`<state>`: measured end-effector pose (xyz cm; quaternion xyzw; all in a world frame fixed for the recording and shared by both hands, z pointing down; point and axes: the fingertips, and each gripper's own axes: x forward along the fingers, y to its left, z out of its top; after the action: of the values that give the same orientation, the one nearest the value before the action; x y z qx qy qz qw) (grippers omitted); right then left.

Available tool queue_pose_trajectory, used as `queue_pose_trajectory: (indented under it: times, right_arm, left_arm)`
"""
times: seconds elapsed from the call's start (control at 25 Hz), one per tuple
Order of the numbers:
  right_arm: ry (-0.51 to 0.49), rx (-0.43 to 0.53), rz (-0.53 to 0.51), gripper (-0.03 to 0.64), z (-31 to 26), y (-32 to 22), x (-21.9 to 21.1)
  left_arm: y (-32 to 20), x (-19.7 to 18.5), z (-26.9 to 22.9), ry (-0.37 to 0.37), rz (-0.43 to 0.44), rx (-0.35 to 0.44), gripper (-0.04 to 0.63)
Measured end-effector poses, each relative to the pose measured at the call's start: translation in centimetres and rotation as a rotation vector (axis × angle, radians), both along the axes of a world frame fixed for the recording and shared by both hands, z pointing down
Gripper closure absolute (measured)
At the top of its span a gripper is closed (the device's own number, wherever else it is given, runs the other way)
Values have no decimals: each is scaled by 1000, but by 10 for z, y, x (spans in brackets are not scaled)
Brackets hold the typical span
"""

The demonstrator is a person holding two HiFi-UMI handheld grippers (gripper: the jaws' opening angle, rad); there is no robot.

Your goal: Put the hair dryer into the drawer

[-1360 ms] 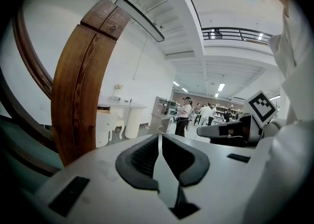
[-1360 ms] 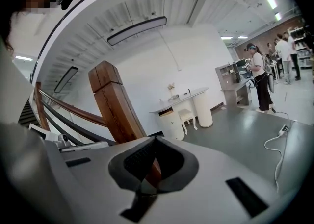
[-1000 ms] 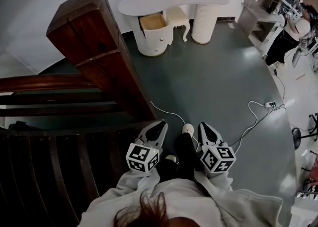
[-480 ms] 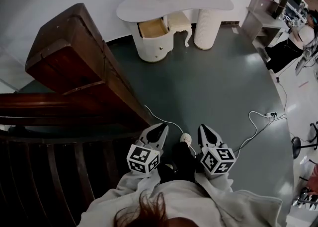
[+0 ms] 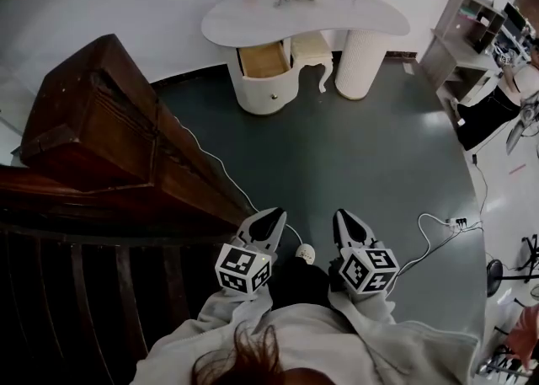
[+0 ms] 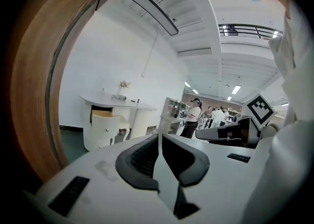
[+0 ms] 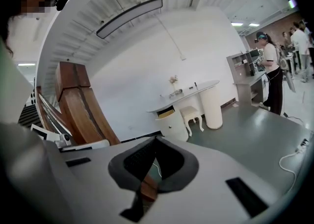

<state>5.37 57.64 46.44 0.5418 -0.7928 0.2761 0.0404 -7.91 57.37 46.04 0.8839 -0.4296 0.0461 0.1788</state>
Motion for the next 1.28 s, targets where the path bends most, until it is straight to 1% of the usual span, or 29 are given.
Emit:
queue_pose_trajectory:
  times: [0.24, 0.36, 0.48, 0.64, 0.8, 1.04, 1.28]
  right_arm:
    - [7, 4, -57, 568, 2, -30, 9]
    - [0, -1, -68, 568, 5, -38, 17]
    - [-6, -5, -74, 568, 4, -42, 19]
    - [-13, -13, -53, 568, 4, -42, 30]
    - [-41, -33, -16, 568, 9, -45, 41]
    - [-44, -53, -43, 568, 17, -49, 33]
    - [-54, -62, -2, 568, 20, -62, 47]
  left_arm:
    - [-34, 15, 2, 15, -36, 4, 563]
    - [-41, 29, 4, 7, -27, 10, 563]
    - [-47, 35, 3, 4, -23, 7, 563]
    - [-50, 42, 0, 0, -14, 7, 563]
    - [-51, 49, 2, -12, 2, -6, 563]
    - [-53, 45, 10, -13, -9, -28, 563]
    - [-67, 50, 15, -10, 1, -37, 563]
